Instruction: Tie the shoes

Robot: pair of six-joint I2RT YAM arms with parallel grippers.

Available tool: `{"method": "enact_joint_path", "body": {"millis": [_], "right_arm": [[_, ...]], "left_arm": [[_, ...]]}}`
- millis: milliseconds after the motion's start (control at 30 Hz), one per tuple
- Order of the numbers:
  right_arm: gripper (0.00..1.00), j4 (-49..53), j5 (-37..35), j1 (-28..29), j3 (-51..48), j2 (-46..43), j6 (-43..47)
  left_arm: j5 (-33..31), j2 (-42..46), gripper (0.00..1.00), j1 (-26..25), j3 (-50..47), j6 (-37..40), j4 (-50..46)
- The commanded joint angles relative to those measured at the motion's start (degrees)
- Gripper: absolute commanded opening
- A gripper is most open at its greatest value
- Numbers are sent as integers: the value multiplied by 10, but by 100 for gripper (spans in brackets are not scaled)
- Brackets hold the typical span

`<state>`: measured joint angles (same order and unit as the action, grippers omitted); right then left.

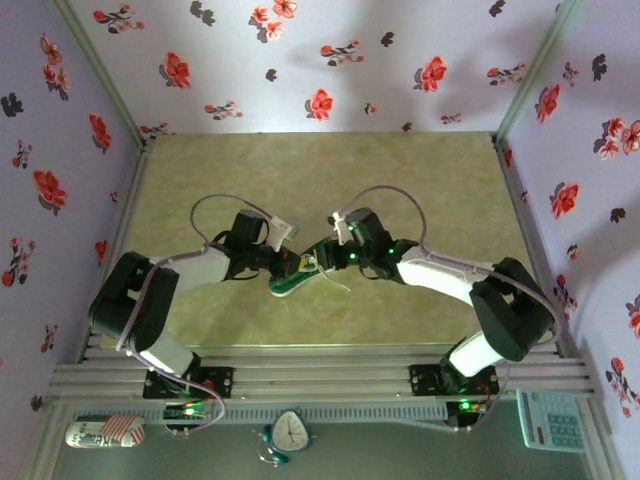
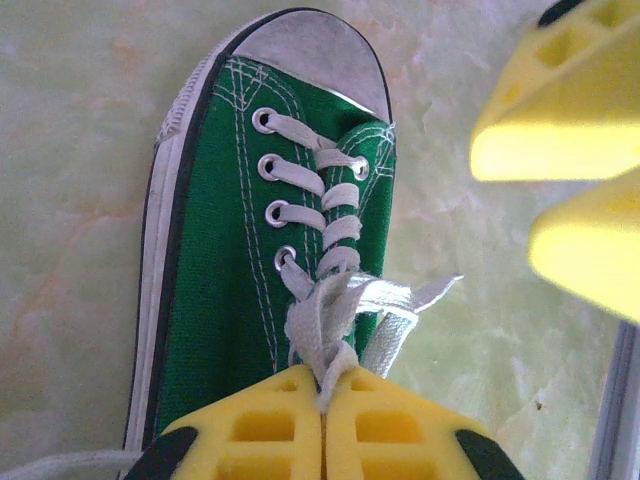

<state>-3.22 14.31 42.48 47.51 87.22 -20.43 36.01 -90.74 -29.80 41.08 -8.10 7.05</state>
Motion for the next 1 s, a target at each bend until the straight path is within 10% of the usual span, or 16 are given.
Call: {"method": "enact_joint_path", "body": {"millis": [0,967], "right_arm": [[40,24,-79,18,-3,16,34],[50,-32,-117,60,-1,64,-21]], "left_arm": [[3,5,0,-10,-4,-14,33],[4,-6,0,-17,10,-12,25]]}}
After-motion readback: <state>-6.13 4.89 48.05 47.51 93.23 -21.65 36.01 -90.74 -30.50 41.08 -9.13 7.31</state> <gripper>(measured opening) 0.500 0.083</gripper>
